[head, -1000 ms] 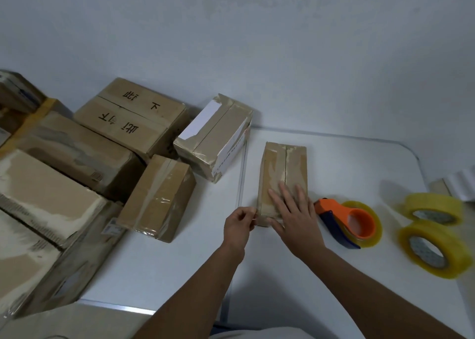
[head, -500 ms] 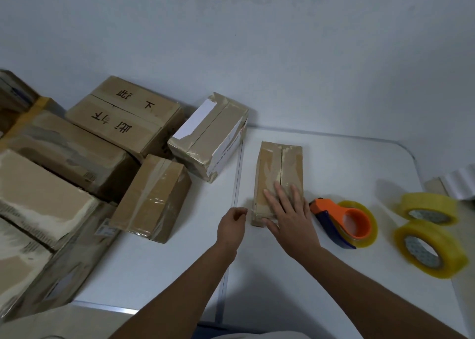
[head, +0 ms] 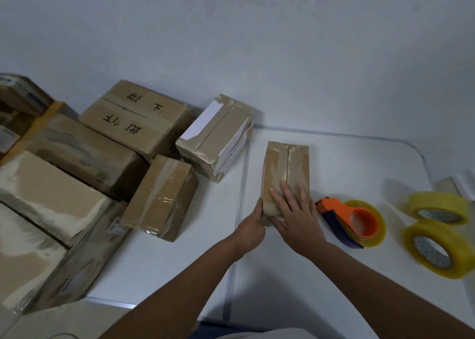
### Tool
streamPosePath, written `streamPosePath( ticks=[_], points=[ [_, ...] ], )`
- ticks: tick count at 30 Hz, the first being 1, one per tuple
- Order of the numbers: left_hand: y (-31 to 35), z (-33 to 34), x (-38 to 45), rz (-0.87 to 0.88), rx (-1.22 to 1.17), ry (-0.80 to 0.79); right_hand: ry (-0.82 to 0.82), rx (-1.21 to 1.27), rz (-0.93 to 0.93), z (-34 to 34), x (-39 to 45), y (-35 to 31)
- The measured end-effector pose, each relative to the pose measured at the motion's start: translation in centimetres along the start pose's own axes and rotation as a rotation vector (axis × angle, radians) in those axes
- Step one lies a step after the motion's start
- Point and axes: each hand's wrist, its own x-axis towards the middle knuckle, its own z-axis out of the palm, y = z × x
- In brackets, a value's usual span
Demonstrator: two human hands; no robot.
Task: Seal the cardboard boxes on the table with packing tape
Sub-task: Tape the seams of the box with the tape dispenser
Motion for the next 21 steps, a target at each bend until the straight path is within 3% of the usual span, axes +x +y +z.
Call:
streamPosePath(
  ticks=[2, 5, 6, 8, 10, 16, 19, 21],
  points=[
    [0.1, -0.4, 0.3, -0.002, -0.101, 0.038, -0.029, 0.155, -0.011, -0.9, 0.0, 0.0],
    [0.5, -1.0, 0.5, 0.019, -0.232, 0.210, -0.017, 0.615, 0.027, -3.3, -1.0, -1.0],
    [0.5, -0.9, 0.5, 0.077, -0.117, 0.271, -0.003, 0.755, 0.074, -4.2, -1.6, -1.5],
    [0.0, -0.3, 0.9, 0.135, 0.356, 0.361, 0.051, 0.932, 0.164, -5.4, -2.6, -1.9],
    [-0.2, 0.6, 1.4, 0.114, 0.730, 0.354, 0.156, 0.989, 0.252, -6.1, -3.2, -1.5],
    [-0.3, -0.2, 2.3, 0.232, 1.152, 0.131, 0.368, 0.908, 0.474, -7.0, -3.5, 2.0],
    [-0.5, -5.1, 2.3, 0.412, 1.279, -0.077, 0.359, 0.793, 0.462, -6.4, -2.9, 3.3],
    [-1.2, -7.4, 2.1, 0.490, 1.300, -0.061, 0.249, 0.771, 0.450, -6.0, -2.5, 3.6]
  ],
)
